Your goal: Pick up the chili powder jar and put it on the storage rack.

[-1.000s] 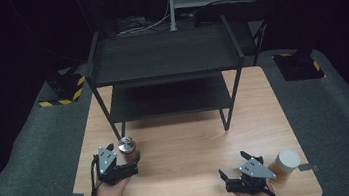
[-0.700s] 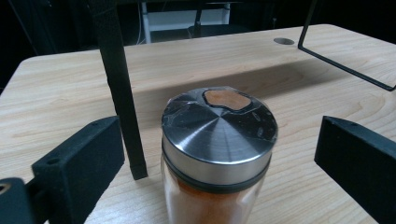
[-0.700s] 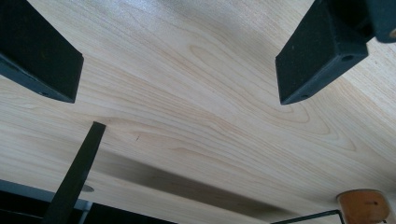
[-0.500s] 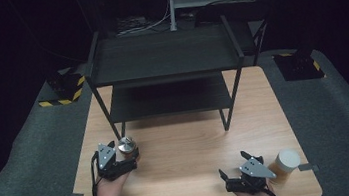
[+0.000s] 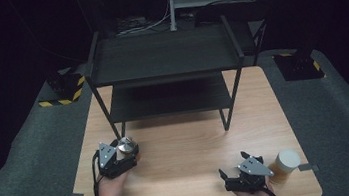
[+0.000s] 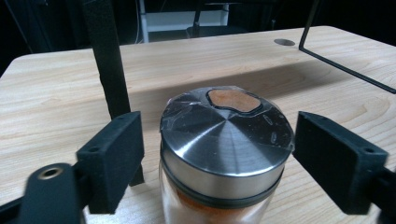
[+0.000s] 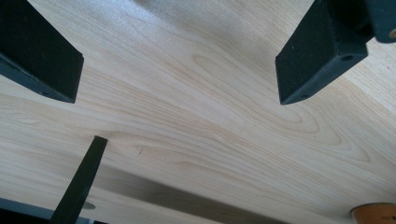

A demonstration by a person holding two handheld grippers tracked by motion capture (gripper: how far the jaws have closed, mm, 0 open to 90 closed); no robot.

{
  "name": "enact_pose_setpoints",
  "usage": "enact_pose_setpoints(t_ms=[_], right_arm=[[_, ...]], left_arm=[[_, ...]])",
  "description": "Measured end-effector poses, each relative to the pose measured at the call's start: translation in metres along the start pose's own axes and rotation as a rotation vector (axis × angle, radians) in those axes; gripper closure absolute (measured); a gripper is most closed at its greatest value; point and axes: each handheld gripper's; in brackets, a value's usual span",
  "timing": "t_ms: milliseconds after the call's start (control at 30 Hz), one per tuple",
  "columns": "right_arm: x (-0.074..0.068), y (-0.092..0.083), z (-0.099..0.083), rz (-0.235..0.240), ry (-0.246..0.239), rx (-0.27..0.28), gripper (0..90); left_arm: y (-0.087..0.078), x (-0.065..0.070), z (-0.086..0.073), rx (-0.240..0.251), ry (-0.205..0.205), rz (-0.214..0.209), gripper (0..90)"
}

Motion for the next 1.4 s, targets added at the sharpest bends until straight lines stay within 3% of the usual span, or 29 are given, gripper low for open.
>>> enact_pose_setpoints(t_ms=[267, 500, 733, 1067, 1400], right_arm=[[0.002, -0.001, 0.000, 0.007, 0.010, -0.003, 0.4], [0.002, -0.001, 0.000, 0.005, 0.007, -0.002, 0.4], [0.002, -0.001, 0.000, 0.005, 0.005, -0.002, 0.4], [0.003, -0.001, 0.000, 0.009, 0.008, -0.002, 0.4], [0.003, -0.001, -0.001, 0.010, 0.014, 0.003, 0.7]], left_arm=[[0.003, 0.003, -0.001, -0.005, 0.018, 0.012, 28.9], [0.003, 0.004, -0.005, 0.010, 0.009, 0.015, 32.9], [0.001, 0.006, -0.004, 0.011, 0.027, 0.031, 34.6], [-0.009, 0.002, -0.007, 0.031, 0.004, 0.003, 34.9], [-0.021, 0.010, -0.001, 0.068, 0.038, -0.024, 34.9]])
Point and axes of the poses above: each handheld gripper's, and its own axes: y roughly forward along the jaws, z roughly out of its top, x roughly to its right, and after that the axes turned 7 degrees about -x, right-handed
